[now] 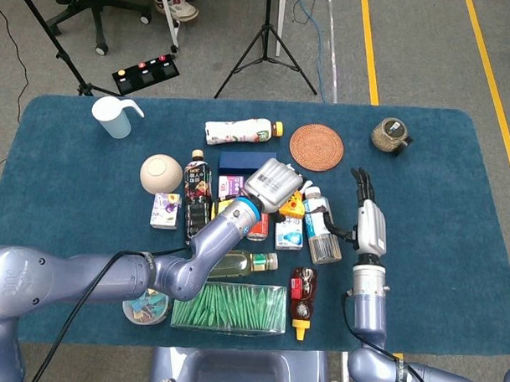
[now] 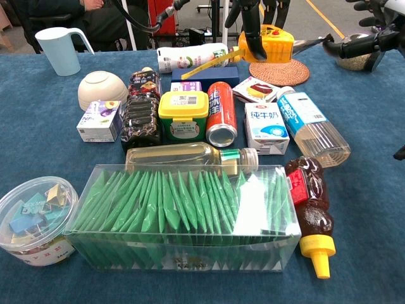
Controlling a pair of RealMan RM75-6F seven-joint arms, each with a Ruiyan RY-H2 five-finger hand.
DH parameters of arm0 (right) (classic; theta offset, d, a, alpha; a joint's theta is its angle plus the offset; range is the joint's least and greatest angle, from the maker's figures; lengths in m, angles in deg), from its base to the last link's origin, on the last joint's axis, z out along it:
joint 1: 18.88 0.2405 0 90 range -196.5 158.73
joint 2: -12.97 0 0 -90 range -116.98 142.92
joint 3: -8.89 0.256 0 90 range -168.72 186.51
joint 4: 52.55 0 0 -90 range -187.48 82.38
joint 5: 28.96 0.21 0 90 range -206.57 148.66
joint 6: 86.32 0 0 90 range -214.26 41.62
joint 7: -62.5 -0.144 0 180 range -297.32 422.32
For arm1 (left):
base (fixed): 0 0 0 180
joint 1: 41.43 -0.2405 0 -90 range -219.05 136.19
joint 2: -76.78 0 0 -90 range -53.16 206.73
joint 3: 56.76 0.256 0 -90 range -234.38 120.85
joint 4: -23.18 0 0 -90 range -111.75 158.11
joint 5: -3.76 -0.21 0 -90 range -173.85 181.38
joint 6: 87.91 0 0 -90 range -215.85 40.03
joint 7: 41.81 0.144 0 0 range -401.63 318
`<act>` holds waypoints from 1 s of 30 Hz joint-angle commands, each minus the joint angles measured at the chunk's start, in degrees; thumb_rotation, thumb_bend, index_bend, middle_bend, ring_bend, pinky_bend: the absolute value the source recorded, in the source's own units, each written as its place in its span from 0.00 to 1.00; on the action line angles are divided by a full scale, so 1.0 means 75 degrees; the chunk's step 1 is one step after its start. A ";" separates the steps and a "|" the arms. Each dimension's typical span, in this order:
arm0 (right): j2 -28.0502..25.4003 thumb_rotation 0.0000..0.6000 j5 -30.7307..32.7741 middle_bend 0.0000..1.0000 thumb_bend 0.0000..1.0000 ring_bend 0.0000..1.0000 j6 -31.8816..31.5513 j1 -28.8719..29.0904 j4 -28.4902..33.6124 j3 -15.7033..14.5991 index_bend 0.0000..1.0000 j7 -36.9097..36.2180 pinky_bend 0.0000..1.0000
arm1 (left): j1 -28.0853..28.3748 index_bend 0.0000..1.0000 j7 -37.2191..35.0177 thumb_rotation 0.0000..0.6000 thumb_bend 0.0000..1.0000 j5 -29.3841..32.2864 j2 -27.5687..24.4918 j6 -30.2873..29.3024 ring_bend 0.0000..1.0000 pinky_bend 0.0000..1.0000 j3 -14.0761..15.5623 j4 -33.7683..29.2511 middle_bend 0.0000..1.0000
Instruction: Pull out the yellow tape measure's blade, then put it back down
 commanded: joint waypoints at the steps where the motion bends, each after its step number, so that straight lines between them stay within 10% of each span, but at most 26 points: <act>1: 0.0008 1.00 0.0011 0.03 0.43 0.06 -0.0020 -0.0002 -0.0014 0.0012 0.11 0.0014 0.16 | -0.0004 0.55 -0.0009 1.00 0.27 -0.0024 -0.0003 0.0014 0.44 0.53 0.0018 -0.0010 0.44; 30: 0.0093 1.00 -0.0126 0.17 0.50 0.15 -0.0138 -0.0054 -0.0073 0.0072 0.47 -0.0150 0.20 | 0.0023 0.55 -0.0079 1.00 0.26 -0.0002 -0.0019 -0.0032 0.44 0.54 0.0084 0.0050 0.44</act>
